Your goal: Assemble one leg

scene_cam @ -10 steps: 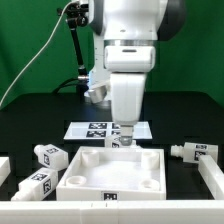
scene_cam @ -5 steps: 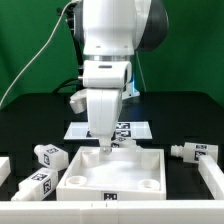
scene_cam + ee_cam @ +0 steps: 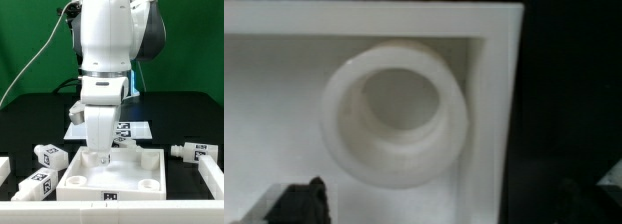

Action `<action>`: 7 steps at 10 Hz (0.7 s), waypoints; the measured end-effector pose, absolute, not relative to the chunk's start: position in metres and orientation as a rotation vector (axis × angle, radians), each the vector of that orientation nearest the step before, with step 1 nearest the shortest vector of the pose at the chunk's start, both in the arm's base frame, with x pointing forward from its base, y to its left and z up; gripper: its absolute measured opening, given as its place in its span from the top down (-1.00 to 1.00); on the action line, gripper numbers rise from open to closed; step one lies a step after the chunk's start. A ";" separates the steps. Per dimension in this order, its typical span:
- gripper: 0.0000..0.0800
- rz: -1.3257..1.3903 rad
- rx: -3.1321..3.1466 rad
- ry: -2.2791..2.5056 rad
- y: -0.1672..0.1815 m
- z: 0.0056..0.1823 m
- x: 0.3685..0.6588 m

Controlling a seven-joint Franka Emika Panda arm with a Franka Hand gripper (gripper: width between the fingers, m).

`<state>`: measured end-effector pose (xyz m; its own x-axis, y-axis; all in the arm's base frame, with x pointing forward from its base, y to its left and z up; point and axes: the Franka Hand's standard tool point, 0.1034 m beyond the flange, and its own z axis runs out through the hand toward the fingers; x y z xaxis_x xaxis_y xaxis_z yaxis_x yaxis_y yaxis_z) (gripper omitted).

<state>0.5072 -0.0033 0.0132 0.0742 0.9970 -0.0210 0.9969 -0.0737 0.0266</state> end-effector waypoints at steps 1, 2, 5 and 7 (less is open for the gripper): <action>-0.32 0.003 2.280 2.113 -0.003 0.013 0.507; 0.03 0.003 2.280 2.113 -0.003 0.013 0.507; 0.80 0.000 2.280 2.115 -0.003 0.013 0.507; 0.87 0.007 2.241 2.146 -0.004 0.015 0.513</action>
Offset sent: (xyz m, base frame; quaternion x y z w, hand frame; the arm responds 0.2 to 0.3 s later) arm 0.0044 0.0029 -0.0003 -0.0043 0.0062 -0.0062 1.0000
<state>0.5131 -0.0042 0.0154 0.0434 0.9988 -0.0233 0.9986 -0.0427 0.0309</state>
